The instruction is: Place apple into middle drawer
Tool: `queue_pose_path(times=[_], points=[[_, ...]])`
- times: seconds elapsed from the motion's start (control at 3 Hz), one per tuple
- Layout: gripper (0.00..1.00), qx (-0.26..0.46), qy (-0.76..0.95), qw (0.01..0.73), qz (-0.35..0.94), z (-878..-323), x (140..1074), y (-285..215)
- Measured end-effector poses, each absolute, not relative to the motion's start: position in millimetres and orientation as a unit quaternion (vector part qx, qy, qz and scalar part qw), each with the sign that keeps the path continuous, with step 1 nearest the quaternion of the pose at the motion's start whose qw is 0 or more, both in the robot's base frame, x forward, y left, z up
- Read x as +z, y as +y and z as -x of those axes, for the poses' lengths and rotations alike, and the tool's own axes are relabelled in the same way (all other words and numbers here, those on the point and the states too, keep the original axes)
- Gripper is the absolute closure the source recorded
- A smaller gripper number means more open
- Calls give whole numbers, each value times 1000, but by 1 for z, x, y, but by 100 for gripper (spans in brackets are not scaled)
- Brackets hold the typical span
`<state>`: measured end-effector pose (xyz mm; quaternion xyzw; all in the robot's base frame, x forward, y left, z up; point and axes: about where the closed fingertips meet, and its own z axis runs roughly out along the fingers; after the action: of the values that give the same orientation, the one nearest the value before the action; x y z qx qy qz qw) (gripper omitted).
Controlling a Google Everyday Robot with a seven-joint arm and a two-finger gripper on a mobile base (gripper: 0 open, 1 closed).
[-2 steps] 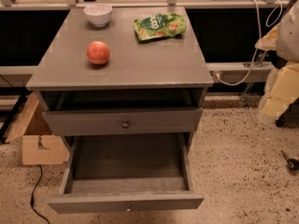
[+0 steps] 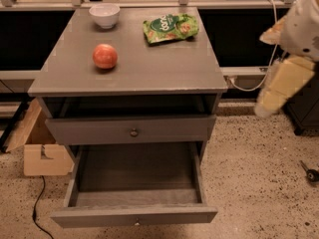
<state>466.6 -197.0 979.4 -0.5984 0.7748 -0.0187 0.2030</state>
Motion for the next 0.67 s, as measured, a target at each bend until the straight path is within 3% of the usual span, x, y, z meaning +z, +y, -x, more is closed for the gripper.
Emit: queue_pose_path(times=[0.67], points=[[0,107,754,348,547,-562,977,-117]])
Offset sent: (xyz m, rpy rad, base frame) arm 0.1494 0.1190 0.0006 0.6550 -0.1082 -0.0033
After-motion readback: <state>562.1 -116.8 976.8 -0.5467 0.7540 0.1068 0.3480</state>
